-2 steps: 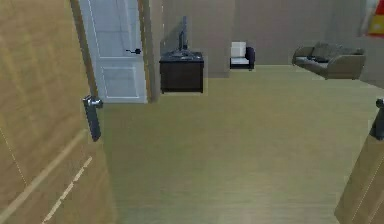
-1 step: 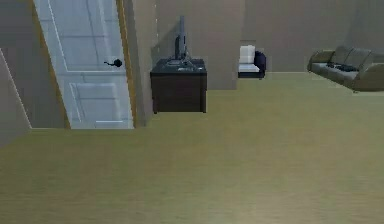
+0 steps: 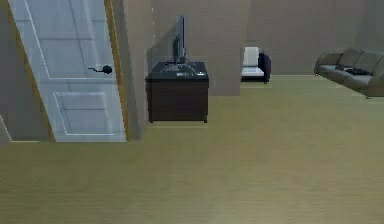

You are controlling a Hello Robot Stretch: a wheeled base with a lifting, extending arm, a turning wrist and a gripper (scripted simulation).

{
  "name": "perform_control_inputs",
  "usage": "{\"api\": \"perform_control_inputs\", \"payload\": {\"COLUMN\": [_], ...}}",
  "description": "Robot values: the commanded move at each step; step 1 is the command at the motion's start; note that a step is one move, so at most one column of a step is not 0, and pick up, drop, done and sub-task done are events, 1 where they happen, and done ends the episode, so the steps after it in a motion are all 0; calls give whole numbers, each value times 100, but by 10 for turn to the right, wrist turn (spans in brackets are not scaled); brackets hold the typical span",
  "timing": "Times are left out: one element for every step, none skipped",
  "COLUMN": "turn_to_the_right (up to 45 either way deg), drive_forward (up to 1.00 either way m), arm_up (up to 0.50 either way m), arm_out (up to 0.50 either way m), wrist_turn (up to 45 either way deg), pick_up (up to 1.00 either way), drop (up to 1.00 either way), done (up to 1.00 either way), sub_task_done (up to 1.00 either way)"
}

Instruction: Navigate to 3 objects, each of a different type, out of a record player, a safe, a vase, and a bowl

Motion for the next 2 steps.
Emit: {"api": "perform_control_inputs", "payload": {"turn_to_the_right": [0,-30], "drive_forward": [100,0], "arm_up": [0,0], "arm_out": [0,0], "wrist_turn": [0,0], "pick_up": [0,0], "drop": [0,0], "done": [0,0], "sub_task_done": [0,0]}}
